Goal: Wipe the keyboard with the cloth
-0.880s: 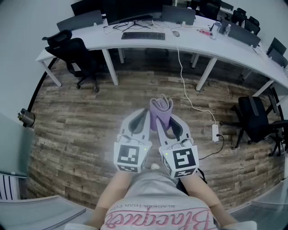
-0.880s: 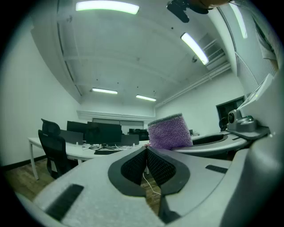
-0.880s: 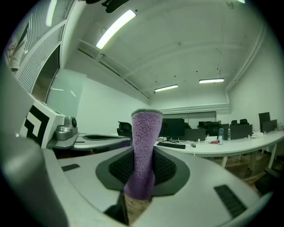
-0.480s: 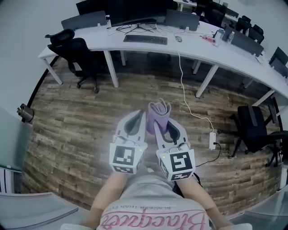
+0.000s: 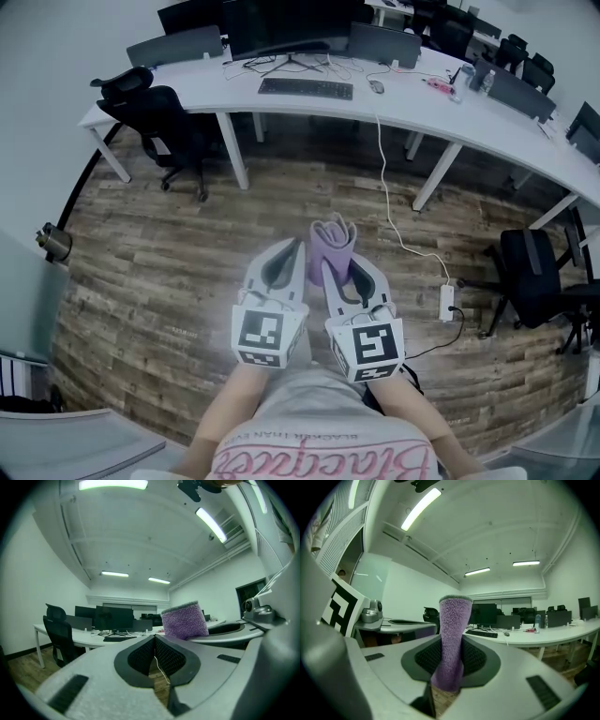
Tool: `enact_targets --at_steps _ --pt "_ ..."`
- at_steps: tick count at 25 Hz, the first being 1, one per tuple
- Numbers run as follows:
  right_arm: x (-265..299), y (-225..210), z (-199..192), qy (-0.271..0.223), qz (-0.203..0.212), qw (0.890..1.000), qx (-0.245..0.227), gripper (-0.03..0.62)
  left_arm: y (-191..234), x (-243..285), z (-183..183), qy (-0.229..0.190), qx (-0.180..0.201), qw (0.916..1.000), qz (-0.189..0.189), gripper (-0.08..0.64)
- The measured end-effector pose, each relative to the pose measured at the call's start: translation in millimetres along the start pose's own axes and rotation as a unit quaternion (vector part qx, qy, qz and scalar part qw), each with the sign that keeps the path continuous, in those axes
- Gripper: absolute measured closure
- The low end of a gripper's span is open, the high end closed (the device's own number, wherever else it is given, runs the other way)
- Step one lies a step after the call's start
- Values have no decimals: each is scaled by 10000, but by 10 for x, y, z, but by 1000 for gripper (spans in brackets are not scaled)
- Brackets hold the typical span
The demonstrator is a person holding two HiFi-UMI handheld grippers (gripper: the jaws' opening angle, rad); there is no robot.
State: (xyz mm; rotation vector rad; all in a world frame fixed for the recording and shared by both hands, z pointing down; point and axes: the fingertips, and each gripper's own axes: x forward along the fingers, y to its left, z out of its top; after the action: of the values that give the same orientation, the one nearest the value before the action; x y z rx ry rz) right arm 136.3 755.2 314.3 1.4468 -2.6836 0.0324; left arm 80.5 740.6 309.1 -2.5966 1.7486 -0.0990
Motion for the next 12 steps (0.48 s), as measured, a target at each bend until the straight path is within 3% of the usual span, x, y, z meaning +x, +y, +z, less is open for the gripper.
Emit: enact_targets --at_steps 12 --pt "975 -382 25 137 -19 9999 72 502 653 871 -15 87 -95 9999 21 555"
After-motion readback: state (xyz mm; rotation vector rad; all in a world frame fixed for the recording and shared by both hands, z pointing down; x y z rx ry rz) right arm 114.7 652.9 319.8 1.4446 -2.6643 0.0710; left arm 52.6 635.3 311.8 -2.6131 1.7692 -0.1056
